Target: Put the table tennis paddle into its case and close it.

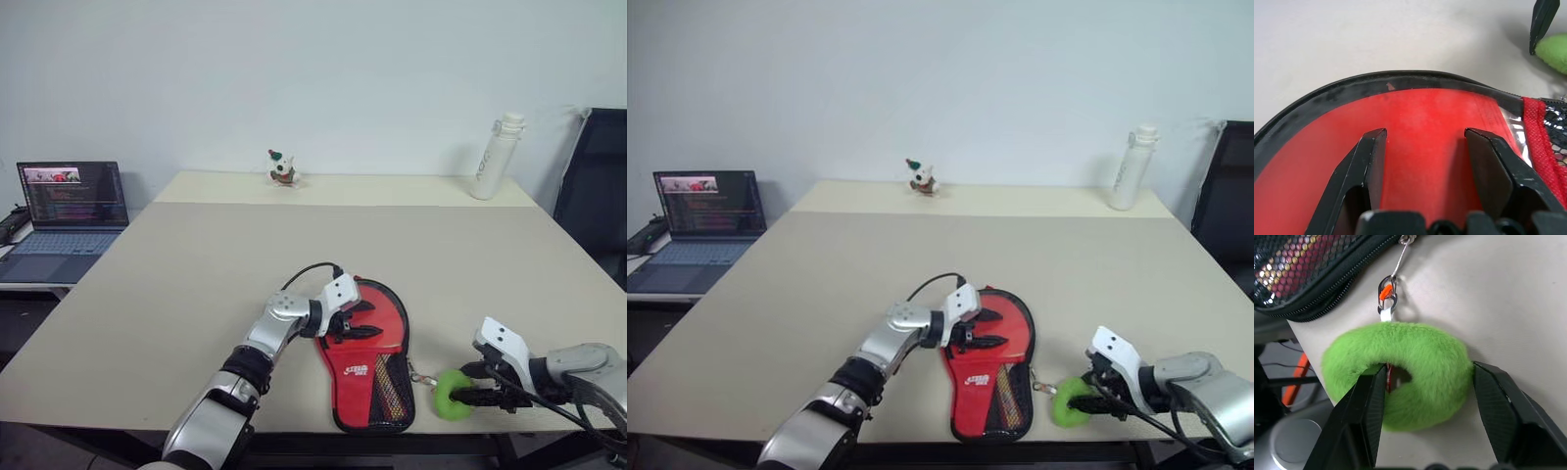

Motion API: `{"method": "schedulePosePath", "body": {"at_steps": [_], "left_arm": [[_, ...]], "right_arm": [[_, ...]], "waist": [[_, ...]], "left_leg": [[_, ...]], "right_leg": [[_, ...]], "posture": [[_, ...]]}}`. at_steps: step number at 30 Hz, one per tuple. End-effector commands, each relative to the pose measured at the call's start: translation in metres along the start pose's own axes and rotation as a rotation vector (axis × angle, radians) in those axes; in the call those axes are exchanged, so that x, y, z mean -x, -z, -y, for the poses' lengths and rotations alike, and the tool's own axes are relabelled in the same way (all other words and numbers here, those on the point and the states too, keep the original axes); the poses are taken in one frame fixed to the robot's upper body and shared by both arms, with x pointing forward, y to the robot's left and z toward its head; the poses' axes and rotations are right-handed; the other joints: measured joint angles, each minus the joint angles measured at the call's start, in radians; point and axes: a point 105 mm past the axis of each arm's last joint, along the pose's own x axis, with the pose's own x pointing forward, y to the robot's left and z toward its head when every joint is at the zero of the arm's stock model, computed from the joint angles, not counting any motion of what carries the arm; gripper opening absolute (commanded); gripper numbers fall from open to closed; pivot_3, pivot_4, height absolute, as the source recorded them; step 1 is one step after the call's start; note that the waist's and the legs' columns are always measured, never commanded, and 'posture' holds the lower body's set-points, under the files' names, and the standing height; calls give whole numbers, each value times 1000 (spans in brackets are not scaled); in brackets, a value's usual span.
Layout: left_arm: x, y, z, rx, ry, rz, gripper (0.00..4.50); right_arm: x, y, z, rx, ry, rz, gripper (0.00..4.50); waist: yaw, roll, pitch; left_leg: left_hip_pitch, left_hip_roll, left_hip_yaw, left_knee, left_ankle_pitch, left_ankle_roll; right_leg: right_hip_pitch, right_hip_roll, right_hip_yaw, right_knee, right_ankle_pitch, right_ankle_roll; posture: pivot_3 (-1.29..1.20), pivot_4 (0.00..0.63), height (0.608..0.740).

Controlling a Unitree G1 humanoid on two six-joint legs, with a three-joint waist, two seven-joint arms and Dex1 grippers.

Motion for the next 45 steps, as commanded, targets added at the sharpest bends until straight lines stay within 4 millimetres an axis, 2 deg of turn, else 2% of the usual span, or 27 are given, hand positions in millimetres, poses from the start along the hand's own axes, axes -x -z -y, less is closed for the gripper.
{"method": "schedulePosePath", "body": {"at_steps": [1, 6, 13, 24, 27, 31, 34, 38, 39, 42, 45], "left_arm": [[-3, 20, 14, 25, 57, -80, 2769], [-3, 23, 15, 28, 61, -86, 2769], [-3, 23, 15, 35, 60, -85, 2769], [-3, 24, 15, 35, 57, -89, 2769], [-3, 24, 16, 36, 56, -89, 2769], [-3, 24, 16, 37, 54, -86, 2769], [-3, 24, 16, 39, 50, -82, 2769], [-4, 20, 15, 47, 34, -57, 2769], [-2, 15, 14, 46, 25, -36, 2769], [12, -2, 8, 11, -7, 24, 2769], [47, -28, -2, -24, -97, 111, 2769]], "right_arm": [[-8, -5, -13, 16, -48, 5, 1630], [7, -12, -41, 33, -211, 13, 11], [20, -11, -71, 71, -367, -14, 11], [31, 7, -119, 154, -558, -99, 11], [29, 3, -122, 162, -563, -81, 11], [19, -3, -105, 155, -476, -48, 11], [23, -16, -99, 114, -500, -1, 734], [26, -32, -92, 93, -494, 80, 2108], [24, -41, -84, 76, -457, 132, 2407], [20, -60, -62, 64, -375, 240, 2407], [15, -81, -40, 120, -294, 375, 2407]], "waist": [[-3, -1, 0], [-2, 0, -1], [-1, 0, -1], [0, 0, -1], [0, 0, -1], [-1, -1, -1], [-1, -1, -1], [0, -1, -1], [-2, -1, -1], [-5, -1, -1], [-13, -1, 1]], "left_leg": [[0, 0, 0, 0, 0, 0], [1, 0, 1, -1, 0, 0], [1, 0, 1, -1, 0, 0], [1, 0, 1, -1, 0, 0], [1, 0, 1, -1, 0, 0], [1, 0, 1, -1, 0, 0], [1, 0, 1, -1, 0, 0], [1, 0, 0, -1, 0, 0], [1, 0, 0, -1, 0, 0], [1, 1, 1, 0, 0, 0], [1, 1, 1, -1, 0, 0]], "right_leg": [[0, 0, 1, 1, 0, 0], [0, 0, 1, 1, 0, 0], [0, 0, 2, 1, 0, 0], [0, 0, 2, 0, -2, 3], [0, 0, 2, 0, -2, 3], [0, 0, 2, 0, -2, 3], [0, 0, 2, 0, -2, 3], [0, 0, 2, 0, 0, 0], [0, 0, 2, 0, 0, 0], [0, 0, 3, 1, 0, 0], [-1, 0, 3, 2, 0, 0]], "posture": [[0, 150, 740], [0, 150, 740], [0, 150, 740], [0, 150, 740], [0, 150, 740], [0, 150, 740], [0, 150, 740], [0, 150, 740], [0, 150, 740], [0, 150, 740], [0, 150, 740]]}}
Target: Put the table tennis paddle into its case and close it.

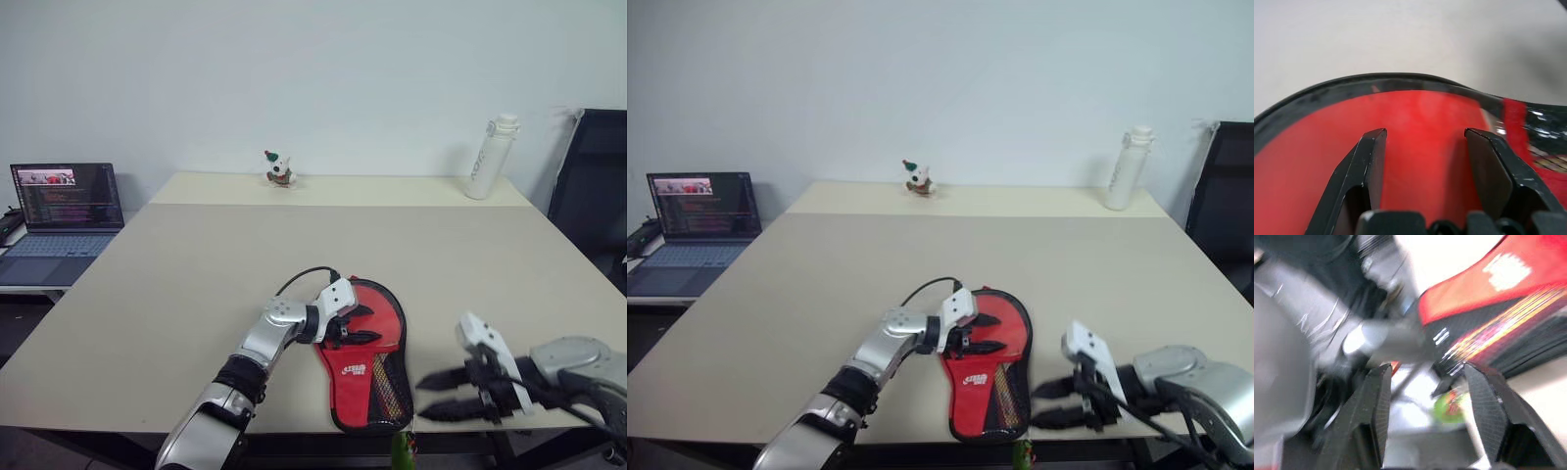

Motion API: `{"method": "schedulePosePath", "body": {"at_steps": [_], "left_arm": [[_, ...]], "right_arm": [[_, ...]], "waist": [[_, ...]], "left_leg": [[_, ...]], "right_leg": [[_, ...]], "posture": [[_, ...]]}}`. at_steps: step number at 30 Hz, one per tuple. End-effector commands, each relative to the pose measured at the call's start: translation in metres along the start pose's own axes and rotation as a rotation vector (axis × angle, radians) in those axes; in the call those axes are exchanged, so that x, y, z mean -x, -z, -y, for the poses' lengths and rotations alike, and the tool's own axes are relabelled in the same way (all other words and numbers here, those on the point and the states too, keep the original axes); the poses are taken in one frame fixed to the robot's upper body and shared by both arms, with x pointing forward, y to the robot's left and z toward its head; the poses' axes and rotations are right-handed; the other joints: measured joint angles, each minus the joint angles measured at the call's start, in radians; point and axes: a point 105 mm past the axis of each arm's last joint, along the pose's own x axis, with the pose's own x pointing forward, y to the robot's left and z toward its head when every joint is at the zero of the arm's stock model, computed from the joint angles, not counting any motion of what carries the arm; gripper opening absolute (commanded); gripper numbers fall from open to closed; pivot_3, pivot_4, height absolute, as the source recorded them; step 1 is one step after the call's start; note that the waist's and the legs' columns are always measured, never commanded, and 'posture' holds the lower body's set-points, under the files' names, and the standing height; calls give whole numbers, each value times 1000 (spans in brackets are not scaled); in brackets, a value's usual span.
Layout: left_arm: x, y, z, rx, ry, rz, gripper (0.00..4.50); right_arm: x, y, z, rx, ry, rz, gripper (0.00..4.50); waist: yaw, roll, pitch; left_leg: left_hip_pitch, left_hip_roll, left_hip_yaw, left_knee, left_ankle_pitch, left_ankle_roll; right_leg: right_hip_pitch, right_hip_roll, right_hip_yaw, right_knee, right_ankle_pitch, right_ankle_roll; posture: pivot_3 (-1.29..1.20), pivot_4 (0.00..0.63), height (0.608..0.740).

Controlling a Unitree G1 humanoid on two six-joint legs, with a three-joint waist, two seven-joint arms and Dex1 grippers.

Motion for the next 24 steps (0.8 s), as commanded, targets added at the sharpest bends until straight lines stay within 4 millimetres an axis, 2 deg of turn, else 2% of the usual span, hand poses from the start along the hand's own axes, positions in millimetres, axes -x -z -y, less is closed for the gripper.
{"method": "schedulePosePath", "body": {"at_steps": [1, 4, 7, 9, 14, 16, 20, 24], "left_arm": [[43, -36, -15, -10, -119, 125, 2769], [92, -47, -19, 96, -262, 208, 2769], [139, -37, -13, 156, -442, 194, 2769], [162, -30, -4, 181, -547, 161, 2769], [190, -29, 10, 193, -703, 117, 2769], [191, -31, 12, 189, -721, 110, 2769], [191, -22, 14, 195, -716, 90, 2769], [190, -19, 9, 203, -737, 86, 2769]], "right_arm": [[3, -22, 26, 111, 89, 115, 2407], [-2, -31, 51, 107, 117, 157, 2407], [-12, -34, 81, 133, 178, 176, 2407], [-14, -38, 96, 145, 206, 188, 2407], [4, -42, 127, 167, 271, 170, 2407], [12, -43, 134, 178, 292, 156, 2407], [17, -53, 138, 210, 307, 153, 2407], [19, -51, 133, 212, 301, 118, 2407]], "waist": [[-9, 0, 2], [-21, 2, 5], [-23, 3, 5], [-24, 3, 6], [-1, 3, 12], [1, 3, 12], [-2, 3, 12], [-9, 4, 12]], "left_leg": [[0, 0, 0, 0, 0, 0], [-1, 2, 2, 0, 1, -1], [0, 2, 4, 0, 2, -3], [1, 2, 5, -1, 2, -3], [0, 1, 6, 0, 0, 0], [1, 0, 6, 0, 0, 0], [1, 1, 6, 0, 0, 0], [1, 1, 7, -2, 0, -1]], "right_leg": [[0, 0, 0, 0, 0, 0], [-3, 0, 1, 1, 0, 0], [-2, -2, 2, 1, 0, 0], [-3, -4, 3, 1, 0, 0], [-2, -8, 1, 1, 0, 0], [-1, -9, 1, 1, 0, 0], [-1, -9, 1, 1, 0, 0], [-2, -8, 3, 1, 0, 0]], "posture": [[0, 150, 740], [0, 150, 740], [0, 150, 740], [0, 150, 740], [0, 150, 740], [0, 150, 740], [0, 150, 740], [0, 150, 740]]}}
